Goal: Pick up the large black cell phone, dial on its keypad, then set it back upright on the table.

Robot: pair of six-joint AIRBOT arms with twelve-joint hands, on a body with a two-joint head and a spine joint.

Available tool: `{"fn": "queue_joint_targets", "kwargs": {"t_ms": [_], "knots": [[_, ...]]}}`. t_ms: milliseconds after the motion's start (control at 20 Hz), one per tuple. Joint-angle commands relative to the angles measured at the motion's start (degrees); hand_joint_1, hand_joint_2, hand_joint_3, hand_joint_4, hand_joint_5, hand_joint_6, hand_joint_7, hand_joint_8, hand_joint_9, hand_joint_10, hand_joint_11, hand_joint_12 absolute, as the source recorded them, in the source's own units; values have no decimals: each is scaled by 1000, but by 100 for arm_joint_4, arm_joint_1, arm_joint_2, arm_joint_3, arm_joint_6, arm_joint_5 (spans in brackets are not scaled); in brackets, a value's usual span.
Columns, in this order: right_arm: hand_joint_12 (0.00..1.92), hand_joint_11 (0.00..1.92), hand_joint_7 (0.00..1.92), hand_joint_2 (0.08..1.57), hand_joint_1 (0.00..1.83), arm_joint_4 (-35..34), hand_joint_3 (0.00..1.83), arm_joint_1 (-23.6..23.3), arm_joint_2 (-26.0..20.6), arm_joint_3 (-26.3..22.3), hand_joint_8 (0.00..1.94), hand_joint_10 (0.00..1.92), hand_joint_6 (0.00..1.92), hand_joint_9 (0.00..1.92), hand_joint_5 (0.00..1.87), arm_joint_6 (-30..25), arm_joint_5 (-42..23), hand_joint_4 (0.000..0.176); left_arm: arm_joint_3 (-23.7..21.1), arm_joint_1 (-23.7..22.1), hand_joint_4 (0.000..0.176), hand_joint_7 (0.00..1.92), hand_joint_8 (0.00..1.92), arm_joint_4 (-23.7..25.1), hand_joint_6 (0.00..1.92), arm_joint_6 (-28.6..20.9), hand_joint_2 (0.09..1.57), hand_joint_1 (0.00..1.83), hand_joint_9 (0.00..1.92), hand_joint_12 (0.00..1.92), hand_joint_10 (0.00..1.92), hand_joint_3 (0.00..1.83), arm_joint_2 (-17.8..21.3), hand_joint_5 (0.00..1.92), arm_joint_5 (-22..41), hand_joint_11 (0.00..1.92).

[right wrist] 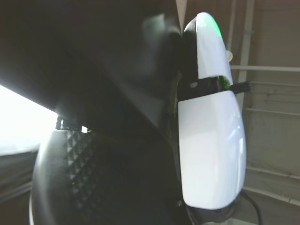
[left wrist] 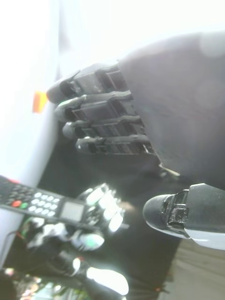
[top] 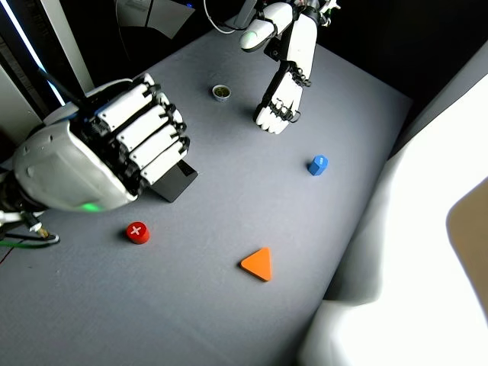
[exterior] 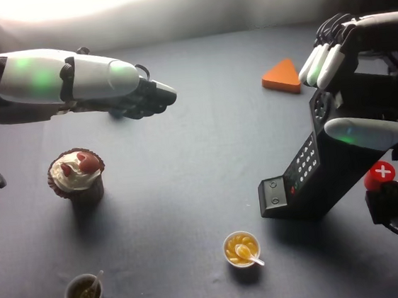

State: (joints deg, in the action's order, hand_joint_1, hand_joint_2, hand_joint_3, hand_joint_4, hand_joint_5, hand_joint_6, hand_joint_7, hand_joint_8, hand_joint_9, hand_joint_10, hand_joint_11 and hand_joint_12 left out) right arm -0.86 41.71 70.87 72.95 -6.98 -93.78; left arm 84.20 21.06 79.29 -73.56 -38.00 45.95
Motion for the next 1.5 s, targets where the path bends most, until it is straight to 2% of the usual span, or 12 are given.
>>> {"fn": "queue_joint_targets", "kwargs": {"t_ms": [0, 200, 350, 700, 1000, 1150, 1450], "knots": [[1683, 765, 895, 1129, 1483, 16, 1, 36, -22, -10, 984, 1208, 917, 878, 933, 31, -223, 0, -21, -129, 29, 299, 5, -356, 2, -52, 1135, 0, 226, 443, 3, 1, 66, 309, 245, 0], [1647, 822, 892, 1127, 1484, 12, 1, 7, 10, -8, 997, 1218, 905, 873, 917, 163, -160, 0, -33, -105, 28, 292, 2, -356, 0, -71, 1135, 0, 219, 409, 1, 0, 64, 301, 263, 0], [1638, 804, 949, 1110, 1487, -8, 0, -1, 65, -11, 906, 1154, 841, 914, 972, 216, -98, 0, -31, -107, 27, 303, 5, -354, 5, -76, 1135, 0, 227, 443, 2, 0, 64, 308, 266, 0], [1611, 852, 908, 1118, 1485, -80, 1, -122, 193, 12, 975, 1231, 852, 862, 949, 322, -8, 0, -56, -106, 33, 290, 2, -301, 0, -104, 1134, 0, 227, 454, 2, 0, 46, 306, 268, 0], [1611, 850, 924, 1112, 1486, -98, 0, -156, 264, 20, 963, 1209, 797, 875, 979, 414, 64, 0, -24, -15, 35, 311, 4, -301, 3, -127, 1132, 0, 236, 461, 5, 0, 23, 324, 260, 0], [1623, 825, 947, 1107, 1488, -124, 0, -204, 342, 23, 922, 1160, 798, 904, 989, 509, 127, 0, 4, -18, 36, 307, 0, -300, 0, -127, 1130, 0, 227, 466, 0, 0, 17, 318, 259, 0], [1652, 812, 881, 1129, 1483, -258, 3, -273, 479, 41, 1032, 1236, 899, 843, 933, 568, 322, 0, 28, -31, 31, 300, 1, -293, 0, -127, 1134, 0, 217, 433, 0, 0, 26, 305, 259, 0]]}}
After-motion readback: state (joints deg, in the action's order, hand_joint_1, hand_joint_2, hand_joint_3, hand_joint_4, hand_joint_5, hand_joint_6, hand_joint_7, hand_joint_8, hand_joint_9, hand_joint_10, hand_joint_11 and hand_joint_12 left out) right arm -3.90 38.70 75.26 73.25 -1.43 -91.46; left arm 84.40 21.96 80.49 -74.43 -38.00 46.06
